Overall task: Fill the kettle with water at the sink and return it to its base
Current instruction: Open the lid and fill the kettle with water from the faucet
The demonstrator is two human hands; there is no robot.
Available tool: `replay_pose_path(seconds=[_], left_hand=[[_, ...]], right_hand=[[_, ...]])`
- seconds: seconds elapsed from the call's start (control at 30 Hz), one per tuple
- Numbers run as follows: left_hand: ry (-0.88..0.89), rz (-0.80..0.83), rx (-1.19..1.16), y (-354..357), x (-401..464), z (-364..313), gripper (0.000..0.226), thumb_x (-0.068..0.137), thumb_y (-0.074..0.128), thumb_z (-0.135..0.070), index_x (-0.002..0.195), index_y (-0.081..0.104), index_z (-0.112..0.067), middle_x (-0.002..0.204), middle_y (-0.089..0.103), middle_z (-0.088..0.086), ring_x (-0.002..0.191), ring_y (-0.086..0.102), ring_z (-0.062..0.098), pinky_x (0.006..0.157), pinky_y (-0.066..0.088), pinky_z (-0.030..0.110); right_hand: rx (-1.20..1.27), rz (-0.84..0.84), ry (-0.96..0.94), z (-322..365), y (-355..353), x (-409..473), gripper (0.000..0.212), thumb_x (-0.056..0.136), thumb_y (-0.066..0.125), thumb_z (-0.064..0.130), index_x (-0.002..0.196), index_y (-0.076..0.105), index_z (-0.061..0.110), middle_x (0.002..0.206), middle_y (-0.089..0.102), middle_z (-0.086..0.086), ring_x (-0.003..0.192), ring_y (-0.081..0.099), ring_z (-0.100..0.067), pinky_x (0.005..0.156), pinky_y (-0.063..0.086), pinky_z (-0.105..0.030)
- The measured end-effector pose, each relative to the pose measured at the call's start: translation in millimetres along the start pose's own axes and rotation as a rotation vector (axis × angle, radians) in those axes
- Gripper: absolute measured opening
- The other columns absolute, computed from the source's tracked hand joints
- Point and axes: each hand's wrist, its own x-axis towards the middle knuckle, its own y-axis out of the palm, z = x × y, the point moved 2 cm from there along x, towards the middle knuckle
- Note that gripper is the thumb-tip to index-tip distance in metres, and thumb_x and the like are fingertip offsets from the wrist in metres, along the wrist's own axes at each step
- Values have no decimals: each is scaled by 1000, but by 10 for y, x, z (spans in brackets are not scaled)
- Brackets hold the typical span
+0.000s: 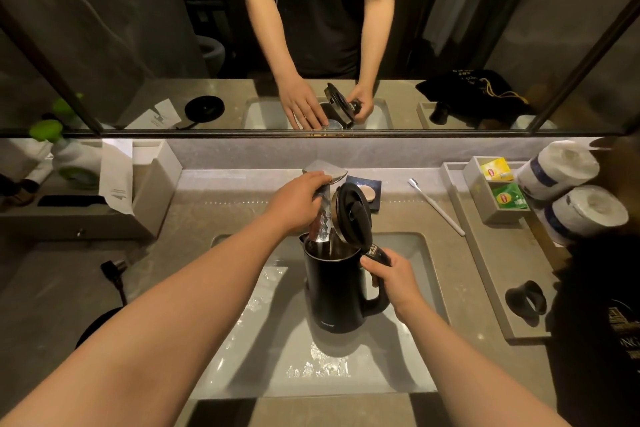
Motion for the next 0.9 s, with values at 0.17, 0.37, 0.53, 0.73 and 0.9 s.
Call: replay_pose_path(seconds=[0.17, 0.37, 0.53, 0.73, 0.9], left_hand=[[1, 13, 11, 6, -12, -19, 51, 89, 56, -16, 138, 44, -26, 147, 42, -2, 129, 42, 21, 102, 37, 39], [-25, 37, 3, 12, -17, -3, 55, 88, 56, -15, 140, 41, -29, 150, 37, -1, 132, 38, 22, 103, 34, 38], [-22, 49, 13, 9, -33, 1, 58, 87, 56, -16, 140, 38, -29, 150, 36, -1, 131, 39, 22, 102, 36, 39], [-2, 36, 5, -11, -36, -8, 57, 86, 56, -13, 139, 40, -29, 149, 38, -2, 129, 41, 22, 99, 37, 37], [-3, 48, 2, -2, -35, 8, 58, 86, 55, -12, 139, 39, -30, 149, 37, -2, 129, 41, 22, 100, 37, 38]], right_hand=[[12, -11, 1, -8, 20, -2, 14, 84, 73, 23, 83, 69, 10, 59, 63, 2, 58, 51, -20, 59, 46, -32], [16, -15, 12, -8, 32, 2, 12, 83, 74, 25, 81, 69, 14, 62, 66, 2, 60, 54, -20, 58, 46, -31], [24, -11, 6, -15, 23, -3, 14, 84, 74, 24, 79, 68, 13, 57, 64, 5, 57, 51, -18, 56, 46, -30], [46, -15, -14, -6, 20, -18, 12, 83, 74, 22, 78, 68, 12, 54, 62, 8, 57, 53, -18, 59, 45, -33], [42, -24, -3, -7, 30, -25, 10, 84, 74, 21, 78, 68, 15, 54, 63, 13, 63, 55, -18, 64, 45, -34]])
